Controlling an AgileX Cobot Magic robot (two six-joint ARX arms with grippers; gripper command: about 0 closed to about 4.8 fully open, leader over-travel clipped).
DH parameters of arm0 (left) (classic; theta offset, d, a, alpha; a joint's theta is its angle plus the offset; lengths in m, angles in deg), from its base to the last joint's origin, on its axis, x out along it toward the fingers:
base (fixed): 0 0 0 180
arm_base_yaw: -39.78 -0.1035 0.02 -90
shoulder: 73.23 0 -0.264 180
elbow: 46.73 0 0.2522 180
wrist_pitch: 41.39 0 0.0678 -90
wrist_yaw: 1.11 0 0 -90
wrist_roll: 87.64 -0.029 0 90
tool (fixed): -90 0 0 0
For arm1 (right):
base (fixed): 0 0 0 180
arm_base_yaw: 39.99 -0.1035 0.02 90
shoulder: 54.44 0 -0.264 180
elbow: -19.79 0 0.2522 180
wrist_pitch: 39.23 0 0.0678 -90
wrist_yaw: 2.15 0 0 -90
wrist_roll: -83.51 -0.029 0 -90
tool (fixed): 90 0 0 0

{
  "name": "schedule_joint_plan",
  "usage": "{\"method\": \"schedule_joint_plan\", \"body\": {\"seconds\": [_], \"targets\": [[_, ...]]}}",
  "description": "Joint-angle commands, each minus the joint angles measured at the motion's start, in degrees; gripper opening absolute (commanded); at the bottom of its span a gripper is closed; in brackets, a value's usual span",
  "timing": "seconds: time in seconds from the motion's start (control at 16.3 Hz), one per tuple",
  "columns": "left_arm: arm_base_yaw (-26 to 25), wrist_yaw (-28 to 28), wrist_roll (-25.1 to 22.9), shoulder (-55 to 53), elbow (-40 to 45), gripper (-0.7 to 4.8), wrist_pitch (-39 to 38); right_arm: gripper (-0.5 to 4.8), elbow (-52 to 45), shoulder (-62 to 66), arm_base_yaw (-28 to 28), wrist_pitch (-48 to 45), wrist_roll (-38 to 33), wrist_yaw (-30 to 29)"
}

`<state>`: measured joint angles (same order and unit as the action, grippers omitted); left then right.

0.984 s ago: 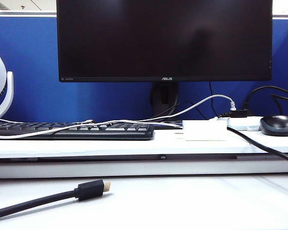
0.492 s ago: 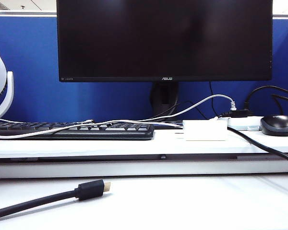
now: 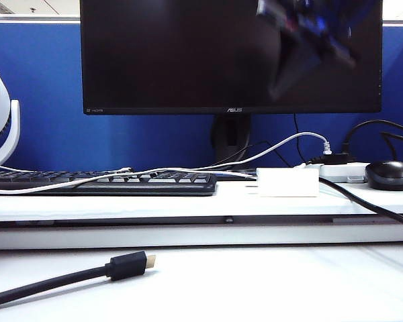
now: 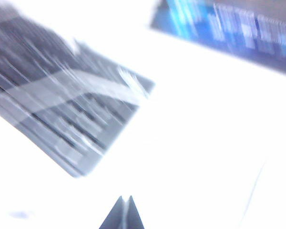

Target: Pick up the Type-C charging cable and the charging base, insert one end of the Type-C charger into the corresponding slot on the base, and finally place the plugged-in charger back on the table.

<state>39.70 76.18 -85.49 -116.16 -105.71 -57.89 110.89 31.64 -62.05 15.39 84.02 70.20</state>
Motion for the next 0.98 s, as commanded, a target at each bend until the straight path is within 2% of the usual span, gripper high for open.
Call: {"method": "schedule_joint_plan", "body": {"seconds": [0.06, 0.12, 0.55, 0.74, 0.86, 0.98], "targets": [[0.09, -0.42, 0.02, 0.07, -0.48, -0.04, 2.16, 3.94, 0.11, 1.88, -1.55, 9.38, 18.36, -0.24], [0.09, -0.39, 0.07, 0.07, -0.48, -0.04, 2.29, 4.41, 0.09, 2.36, -2.1, 11.67, 21.44, -0.17], [0.09, -0.39, 1.49, 0.07, -0.48, -0.04, 2.47, 4.4, 0.02, 6.58, -2.43, 12.72, 31.65, 2.6], [0.09, -0.39, 1.49, 0.07, -0.48, -0.04, 2.47, 4.4, 0.02, 9.75, -2.43, 12.76, 32.98, 2.73], [0.09, -0.39, 1.49, 0.07, -0.48, -0.04, 2.47, 3.7, 0.02, 11.67, -2.43, 12.9, 32.96, 2.75], [0.09, -0.39, 1.49, 0.07, -0.48, -0.04, 2.45, 1.89, 0.04, 12.61, -2.43, 12.92, 32.48, 4.11]]}}
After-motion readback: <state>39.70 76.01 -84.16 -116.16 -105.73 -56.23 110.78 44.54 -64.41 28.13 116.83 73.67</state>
